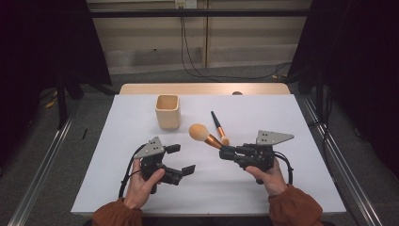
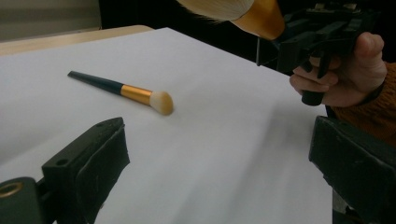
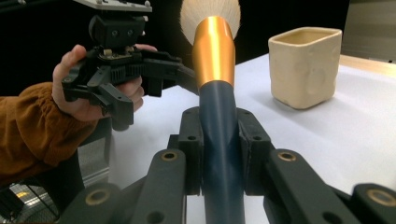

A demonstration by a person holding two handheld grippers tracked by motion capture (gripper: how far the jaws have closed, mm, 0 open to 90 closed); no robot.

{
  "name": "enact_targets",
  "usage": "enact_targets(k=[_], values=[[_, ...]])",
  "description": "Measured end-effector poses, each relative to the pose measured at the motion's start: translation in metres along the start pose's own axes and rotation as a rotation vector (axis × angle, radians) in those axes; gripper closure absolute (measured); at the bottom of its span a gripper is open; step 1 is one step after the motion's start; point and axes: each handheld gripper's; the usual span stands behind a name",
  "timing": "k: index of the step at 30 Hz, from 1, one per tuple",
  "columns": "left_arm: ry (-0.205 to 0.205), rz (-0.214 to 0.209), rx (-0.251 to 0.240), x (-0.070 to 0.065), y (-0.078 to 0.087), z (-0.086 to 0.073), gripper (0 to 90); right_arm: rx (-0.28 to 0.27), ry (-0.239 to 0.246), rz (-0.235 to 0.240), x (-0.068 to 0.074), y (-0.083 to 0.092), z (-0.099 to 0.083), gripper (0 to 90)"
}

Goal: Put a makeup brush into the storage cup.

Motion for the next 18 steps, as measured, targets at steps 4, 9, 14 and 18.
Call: enact_targets(k=[4,9,14,18], values=[[0.014,0.0,-0.035,-0.001,-0.003,0.003,4.2,-0.008,0.001,0.003,0.0,0.001,0.0,75.4],[0.023,-0.01,-0.079,-0.001,-0.007,0.007,4.5,-0.024,0.006,0.01,0.001,0.002,0.002,75.4],[0.023,-0.029,-0.106,-0.003,-0.015,0.01,5.4,-0.041,0.01,0.014,0.001,0.003,0.004,75.4],[0.02,-0.033,-0.122,-0.005,-0.02,0.013,5.1,-0.047,0.012,0.016,0.001,0.005,0.004,75.4]])
Point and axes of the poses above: each handheld gripper's, and its own axes: y roughly backward along the jaws, z roughly out of its top, x roughly to its left, and after that the axes turned 3 degrees about -y, right-handed
